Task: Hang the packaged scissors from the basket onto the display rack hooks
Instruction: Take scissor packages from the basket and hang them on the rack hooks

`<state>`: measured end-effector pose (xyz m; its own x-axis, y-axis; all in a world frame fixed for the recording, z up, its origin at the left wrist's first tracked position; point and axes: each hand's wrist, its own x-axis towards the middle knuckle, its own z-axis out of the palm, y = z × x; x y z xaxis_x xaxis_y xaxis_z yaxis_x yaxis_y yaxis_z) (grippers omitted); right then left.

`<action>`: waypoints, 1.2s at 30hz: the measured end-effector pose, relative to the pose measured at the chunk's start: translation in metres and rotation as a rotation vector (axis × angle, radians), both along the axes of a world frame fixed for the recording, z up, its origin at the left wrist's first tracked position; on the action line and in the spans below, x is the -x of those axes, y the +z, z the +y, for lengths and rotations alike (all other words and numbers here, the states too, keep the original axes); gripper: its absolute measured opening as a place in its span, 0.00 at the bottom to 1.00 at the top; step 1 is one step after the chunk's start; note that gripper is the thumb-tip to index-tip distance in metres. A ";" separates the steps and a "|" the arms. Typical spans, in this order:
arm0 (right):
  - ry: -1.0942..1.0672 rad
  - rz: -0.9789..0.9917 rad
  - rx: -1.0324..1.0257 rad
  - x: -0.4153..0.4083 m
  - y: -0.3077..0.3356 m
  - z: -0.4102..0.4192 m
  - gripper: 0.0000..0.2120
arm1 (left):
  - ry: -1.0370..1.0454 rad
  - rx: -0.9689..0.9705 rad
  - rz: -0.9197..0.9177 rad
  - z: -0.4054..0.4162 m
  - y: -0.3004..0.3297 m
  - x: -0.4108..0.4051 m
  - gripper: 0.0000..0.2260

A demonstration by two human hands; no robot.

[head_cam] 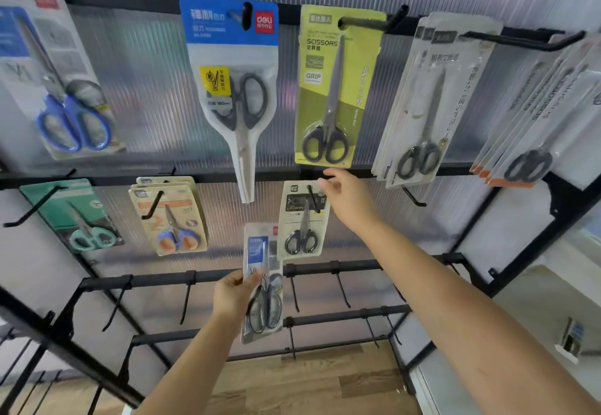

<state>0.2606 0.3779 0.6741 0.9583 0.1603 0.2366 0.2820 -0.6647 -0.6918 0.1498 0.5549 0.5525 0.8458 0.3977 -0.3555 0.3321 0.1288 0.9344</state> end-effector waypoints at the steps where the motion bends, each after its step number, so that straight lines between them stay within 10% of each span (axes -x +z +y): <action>1: -0.010 0.006 -0.024 0.004 -0.003 0.000 0.20 | 0.017 0.022 -0.004 0.003 0.002 0.005 0.04; 20: -0.060 0.100 -0.209 0.135 0.019 0.015 0.25 | -0.178 0.175 -0.165 0.004 0.061 0.097 0.07; 36: 0.108 0.034 -0.194 0.189 0.049 -0.023 0.04 | -0.458 0.175 -0.274 -0.037 0.099 0.132 0.10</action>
